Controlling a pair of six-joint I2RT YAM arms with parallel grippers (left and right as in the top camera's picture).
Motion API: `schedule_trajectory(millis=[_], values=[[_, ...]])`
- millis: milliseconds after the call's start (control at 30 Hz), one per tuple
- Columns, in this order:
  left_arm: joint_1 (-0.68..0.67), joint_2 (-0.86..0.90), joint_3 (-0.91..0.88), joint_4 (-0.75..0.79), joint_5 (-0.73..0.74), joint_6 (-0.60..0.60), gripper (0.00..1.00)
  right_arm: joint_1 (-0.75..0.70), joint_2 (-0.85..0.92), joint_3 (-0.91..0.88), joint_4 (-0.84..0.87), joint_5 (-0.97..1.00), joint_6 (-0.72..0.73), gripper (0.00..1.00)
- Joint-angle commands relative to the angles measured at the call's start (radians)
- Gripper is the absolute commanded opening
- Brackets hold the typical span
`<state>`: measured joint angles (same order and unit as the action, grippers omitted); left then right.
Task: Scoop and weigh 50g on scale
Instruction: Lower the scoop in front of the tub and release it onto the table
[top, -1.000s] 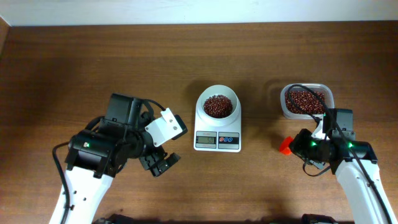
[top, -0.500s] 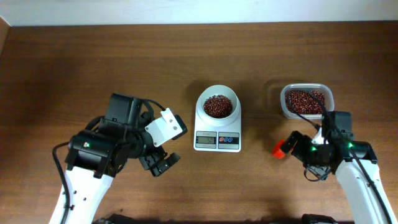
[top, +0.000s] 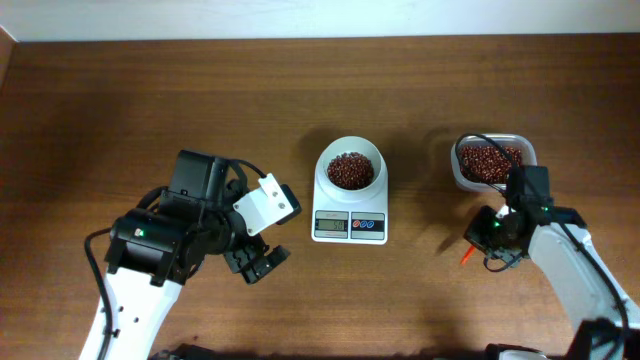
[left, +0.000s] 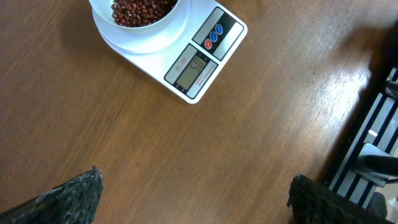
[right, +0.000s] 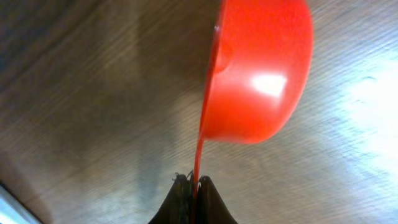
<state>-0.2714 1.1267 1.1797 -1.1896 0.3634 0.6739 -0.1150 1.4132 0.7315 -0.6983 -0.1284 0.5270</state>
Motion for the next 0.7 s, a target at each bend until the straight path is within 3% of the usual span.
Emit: schedule_trajectory(millis=[0, 33, 133, 267, 333, 467, 667], values=[[0.006, -0.007, -0.002, -0.001, 0.014, 0.005, 0.99, -0.004, 0.056, -0.005, 0.004, -0.153, -0.059, 0.11], [0.006, -0.007, -0.002, -0.001, 0.014, 0.005, 0.99, -0.004, 0.055, -0.005, -0.005, -0.153, -0.060, 0.37], [0.006, -0.007, -0.002, -0.001, 0.014, 0.005, 0.99, -0.004, 0.055, -0.005, -0.032, -0.153, -0.059, 0.66], [0.006, -0.007, -0.002, -0.001, 0.014, 0.005, 0.99, -0.004, 0.052, -0.005, -0.054, -0.150, -0.059, 0.83], [0.006, -0.007, -0.002, -0.001, 0.014, 0.005, 0.99, -0.005, 0.025, 0.008, -0.085, -0.152, -0.055, 0.99], [0.006, -0.007, -0.002, -0.001, 0.014, 0.005, 0.99, -0.004, -0.119, 0.116, -0.279, -0.153, -0.055, 0.99], [0.006, -0.007, -0.002, -0.001, 0.014, 0.005, 0.99, -0.004, -0.383, 0.334, -0.298, -0.160, -0.048, 0.99]])
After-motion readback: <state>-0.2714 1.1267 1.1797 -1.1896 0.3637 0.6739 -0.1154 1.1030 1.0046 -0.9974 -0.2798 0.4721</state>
